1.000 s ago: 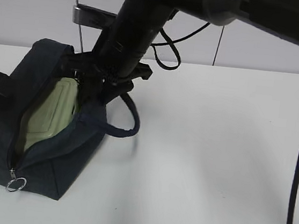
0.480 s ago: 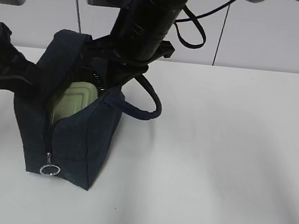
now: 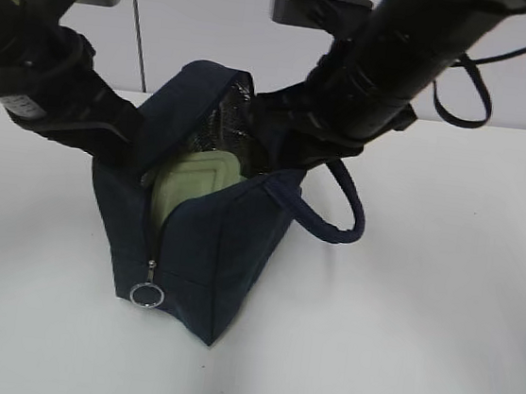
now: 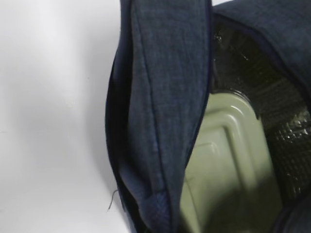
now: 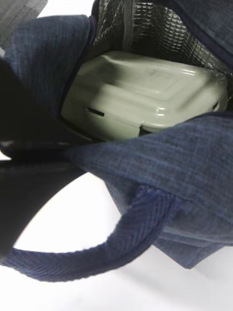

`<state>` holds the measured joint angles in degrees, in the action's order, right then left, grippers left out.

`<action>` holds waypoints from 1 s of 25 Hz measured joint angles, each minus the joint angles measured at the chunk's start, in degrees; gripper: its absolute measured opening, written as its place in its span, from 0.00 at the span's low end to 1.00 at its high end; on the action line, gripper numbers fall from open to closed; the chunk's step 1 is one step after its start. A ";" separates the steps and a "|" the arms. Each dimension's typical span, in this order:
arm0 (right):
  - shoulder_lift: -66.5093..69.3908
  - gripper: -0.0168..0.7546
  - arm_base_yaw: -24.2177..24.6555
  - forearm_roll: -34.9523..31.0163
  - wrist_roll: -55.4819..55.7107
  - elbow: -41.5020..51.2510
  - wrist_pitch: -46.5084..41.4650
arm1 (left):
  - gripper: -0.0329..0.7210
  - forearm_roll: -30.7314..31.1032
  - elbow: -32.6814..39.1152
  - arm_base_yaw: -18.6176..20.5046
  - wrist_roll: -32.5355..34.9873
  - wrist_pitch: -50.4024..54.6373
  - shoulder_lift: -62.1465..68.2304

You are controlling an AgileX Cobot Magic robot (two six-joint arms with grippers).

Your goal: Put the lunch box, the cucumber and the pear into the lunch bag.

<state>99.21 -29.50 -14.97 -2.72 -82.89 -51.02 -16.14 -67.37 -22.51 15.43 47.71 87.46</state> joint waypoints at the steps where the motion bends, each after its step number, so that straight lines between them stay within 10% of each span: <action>1: -0.90 0.03 0.50 -0.14 -0.41 1.67 0.85 | 0.02 -0.26 -0.45 -0.55 0.00 -0.21 0.57; 9: -2.44 0.07 0.84 -1.38 -2.27 4.49 5.41 | 0.05 -0.82 -1.19 -2.66 0.06 -0.62 1.81; 16: -3.51 0.79 0.84 -6.30 -9.96 4.13 7.48 | 0.48 -0.82 -1.19 -2.66 0.94 -0.77 0.29; 25: -14.46 0.76 -1.06 -7.34 -13.95 9.73 13.10 | 0.57 -7.07 3.61 -2.66 10.55 -7.75 -10.92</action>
<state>84.76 -30.56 -22.31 -16.67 -73.15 -37.92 -23.21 -63.75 -25.18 25.98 39.95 76.53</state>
